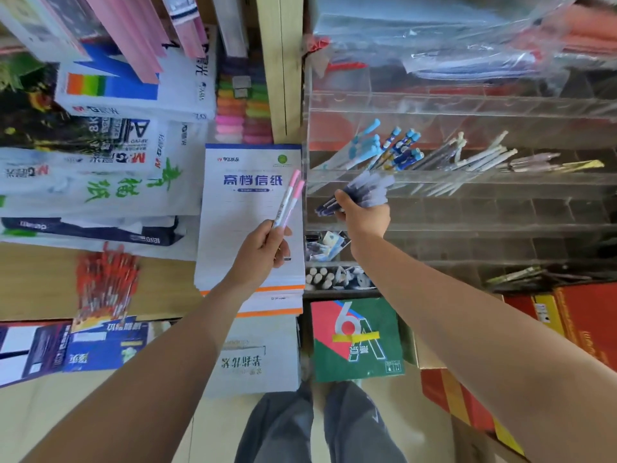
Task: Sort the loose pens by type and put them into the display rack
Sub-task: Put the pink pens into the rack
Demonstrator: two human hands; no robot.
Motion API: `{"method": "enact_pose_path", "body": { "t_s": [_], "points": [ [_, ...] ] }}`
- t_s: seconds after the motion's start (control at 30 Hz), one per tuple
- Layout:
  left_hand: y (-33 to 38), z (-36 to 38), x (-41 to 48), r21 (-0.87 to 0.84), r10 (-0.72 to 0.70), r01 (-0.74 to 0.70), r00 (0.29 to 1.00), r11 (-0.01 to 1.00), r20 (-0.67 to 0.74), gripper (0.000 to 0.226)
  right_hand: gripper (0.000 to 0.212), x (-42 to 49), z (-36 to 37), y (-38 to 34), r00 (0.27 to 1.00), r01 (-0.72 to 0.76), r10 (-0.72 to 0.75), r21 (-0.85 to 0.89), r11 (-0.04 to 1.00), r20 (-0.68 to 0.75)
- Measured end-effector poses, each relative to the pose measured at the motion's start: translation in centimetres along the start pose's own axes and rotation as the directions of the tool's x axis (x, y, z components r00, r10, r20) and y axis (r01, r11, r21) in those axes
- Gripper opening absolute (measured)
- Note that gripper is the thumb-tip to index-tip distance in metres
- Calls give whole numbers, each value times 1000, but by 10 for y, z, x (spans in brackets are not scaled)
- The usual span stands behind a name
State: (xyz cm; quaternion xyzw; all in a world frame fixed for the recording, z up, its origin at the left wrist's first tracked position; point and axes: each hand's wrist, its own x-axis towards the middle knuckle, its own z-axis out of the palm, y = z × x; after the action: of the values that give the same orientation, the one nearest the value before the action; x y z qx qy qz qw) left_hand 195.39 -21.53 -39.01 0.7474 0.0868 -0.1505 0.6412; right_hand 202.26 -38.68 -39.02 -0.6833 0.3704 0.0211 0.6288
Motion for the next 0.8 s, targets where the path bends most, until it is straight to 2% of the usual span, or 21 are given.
{"method": "enact_pose_path", "body": {
  "t_s": [0.17, 0.3, 0.57, 0.8],
  "points": [
    [-3, -10, 0, 6, -27, 27, 999, 1000, 36, 21, 25, -7, 4, -1, 998, 65, -62, -130, 989, 25],
    [-2, -16, 1, 6, -26, 25, 998, 1000, 57, 22, 23, -11, 12, 9, 996, 72, -58, -215, 974, 69],
    [0, -24, 3, 23, -16, 15, 997, 1000, 79, 22, 26, -5, 21, 9, 996, -35, 27, -96, 995, -82],
    [3, -21, 7, 41, -15, 12, 996, 999, 86, 22, 15, -3, 21, 6, 1000, 6, -6, -167, 986, 0]
  ]
}}
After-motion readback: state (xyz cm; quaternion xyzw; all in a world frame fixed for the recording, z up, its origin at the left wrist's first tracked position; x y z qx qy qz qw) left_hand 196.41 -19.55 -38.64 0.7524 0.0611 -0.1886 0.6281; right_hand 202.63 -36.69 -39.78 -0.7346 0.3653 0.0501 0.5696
